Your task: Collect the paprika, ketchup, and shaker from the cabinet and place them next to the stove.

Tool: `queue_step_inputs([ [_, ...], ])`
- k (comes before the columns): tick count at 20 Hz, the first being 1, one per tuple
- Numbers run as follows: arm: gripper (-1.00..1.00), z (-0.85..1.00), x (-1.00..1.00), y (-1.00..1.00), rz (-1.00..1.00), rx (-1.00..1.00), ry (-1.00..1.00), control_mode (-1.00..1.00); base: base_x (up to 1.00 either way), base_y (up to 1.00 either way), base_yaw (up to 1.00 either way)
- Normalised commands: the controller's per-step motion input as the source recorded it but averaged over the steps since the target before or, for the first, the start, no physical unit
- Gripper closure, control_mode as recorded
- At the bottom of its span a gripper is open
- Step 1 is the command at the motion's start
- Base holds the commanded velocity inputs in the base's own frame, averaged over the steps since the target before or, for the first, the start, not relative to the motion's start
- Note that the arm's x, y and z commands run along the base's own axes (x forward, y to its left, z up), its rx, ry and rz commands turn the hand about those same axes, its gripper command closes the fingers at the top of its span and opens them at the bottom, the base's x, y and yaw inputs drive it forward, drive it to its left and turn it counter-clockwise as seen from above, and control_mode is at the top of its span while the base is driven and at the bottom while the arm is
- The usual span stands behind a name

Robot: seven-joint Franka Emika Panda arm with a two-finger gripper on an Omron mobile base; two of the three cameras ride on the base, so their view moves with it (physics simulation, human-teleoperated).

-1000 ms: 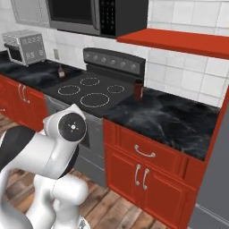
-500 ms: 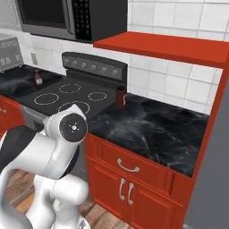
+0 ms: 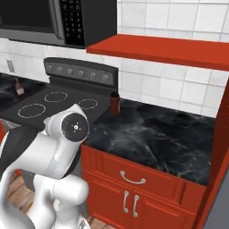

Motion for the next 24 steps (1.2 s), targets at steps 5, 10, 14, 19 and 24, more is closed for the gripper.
queue_step_inputs([
  [5,1.00,0.00,0.00,0.00,0.00,0.00,0.00,1.00,0.62,0.51,-0.32],
  [10,1.00,0.00,0.00,0.00,0.00,0.00,0.00,1.00,0.77,0.11,-0.20],
  [14,1.00,0.00,0.00,0.00,0.00,0.00,0.00,1.00,0.60,0.00,-0.14],
  [19,1.00,-0.57,0.14,-0.13,-0.02,0.00,-0.01,-1.00,0.09,0.00,-0.02],
  [24,1.00,-1.00,0.30,-0.34,0.07,0.00,-0.01,-1.00,0.00,0.00,0.00],
])
